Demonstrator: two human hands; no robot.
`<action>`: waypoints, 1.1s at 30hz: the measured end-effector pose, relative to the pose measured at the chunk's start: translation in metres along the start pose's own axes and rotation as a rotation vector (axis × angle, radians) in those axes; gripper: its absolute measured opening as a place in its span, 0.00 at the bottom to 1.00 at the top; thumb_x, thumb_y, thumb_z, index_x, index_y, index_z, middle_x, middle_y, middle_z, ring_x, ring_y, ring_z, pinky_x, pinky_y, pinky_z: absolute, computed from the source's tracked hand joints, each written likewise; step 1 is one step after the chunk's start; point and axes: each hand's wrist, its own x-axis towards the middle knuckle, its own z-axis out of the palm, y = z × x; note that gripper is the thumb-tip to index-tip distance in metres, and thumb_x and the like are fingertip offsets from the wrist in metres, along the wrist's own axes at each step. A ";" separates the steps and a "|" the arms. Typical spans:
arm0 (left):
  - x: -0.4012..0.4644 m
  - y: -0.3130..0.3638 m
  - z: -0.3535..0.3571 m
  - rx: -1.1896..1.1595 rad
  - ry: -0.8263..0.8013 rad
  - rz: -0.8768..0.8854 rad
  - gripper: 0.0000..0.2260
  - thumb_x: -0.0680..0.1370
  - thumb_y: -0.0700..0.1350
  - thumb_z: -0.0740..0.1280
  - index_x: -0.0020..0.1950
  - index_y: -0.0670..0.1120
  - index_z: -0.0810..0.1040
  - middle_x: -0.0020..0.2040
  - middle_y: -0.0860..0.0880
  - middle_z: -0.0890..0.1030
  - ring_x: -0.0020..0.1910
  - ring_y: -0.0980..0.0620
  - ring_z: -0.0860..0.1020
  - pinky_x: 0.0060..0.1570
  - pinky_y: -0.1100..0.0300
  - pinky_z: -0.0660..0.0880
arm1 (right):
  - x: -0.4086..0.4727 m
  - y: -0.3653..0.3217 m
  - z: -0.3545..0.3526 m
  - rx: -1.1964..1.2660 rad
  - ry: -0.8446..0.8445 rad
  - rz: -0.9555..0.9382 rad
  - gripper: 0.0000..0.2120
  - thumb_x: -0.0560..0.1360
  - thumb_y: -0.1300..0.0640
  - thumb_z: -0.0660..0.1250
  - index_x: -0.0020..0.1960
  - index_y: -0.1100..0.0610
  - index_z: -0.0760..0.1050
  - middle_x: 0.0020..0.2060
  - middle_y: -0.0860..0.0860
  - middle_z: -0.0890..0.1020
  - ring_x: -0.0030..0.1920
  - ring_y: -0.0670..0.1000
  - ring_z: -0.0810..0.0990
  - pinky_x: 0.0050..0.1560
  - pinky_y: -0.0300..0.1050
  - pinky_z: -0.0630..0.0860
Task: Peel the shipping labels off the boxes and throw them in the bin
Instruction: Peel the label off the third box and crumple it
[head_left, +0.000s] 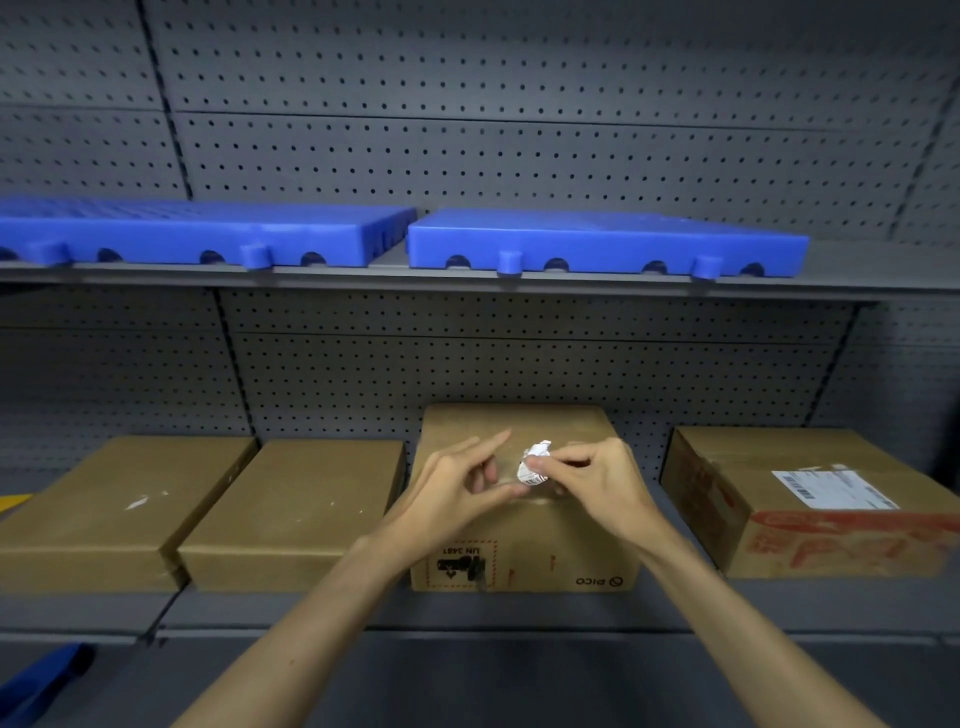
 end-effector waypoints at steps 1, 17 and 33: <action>0.000 0.002 0.001 0.002 0.003 0.022 0.33 0.72 0.61 0.69 0.74 0.54 0.66 0.42 0.51 0.74 0.38 0.56 0.71 0.47 0.55 0.77 | -0.001 0.000 0.002 -0.029 0.004 -0.003 0.12 0.72 0.50 0.73 0.33 0.56 0.83 0.28 0.58 0.76 0.30 0.46 0.69 0.31 0.39 0.63; -0.005 0.021 0.006 0.572 -0.067 0.200 0.18 0.82 0.52 0.59 0.68 0.44 0.70 0.56 0.49 0.73 0.48 0.50 0.77 0.40 0.63 0.67 | -0.008 -0.006 0.010 0.033 -0.091 -0.014 0.12 0.76 0.55 0.69 0.35 0.51 0.84 0.30 0.45 0.80 0.35 0.42 0.75 0.41 0.36 0.70; -0.006 -0.030 -0.015 0.611 -0.086 -0.076 0.18 0.83 0.54 0.54 0.57 0.44 0.77 0.51 0.49 0.77 0.46 0.51 0.77 0.55 0.59 0.73 | 0.020 0.051 -0.001 -0.595 0.052 0.189 0.09 0.74 0.54 0.69 0.36 0.54 0.78 0.38 0.47 0.80 0.40 0.47 0.77 0.35 0.40 0.71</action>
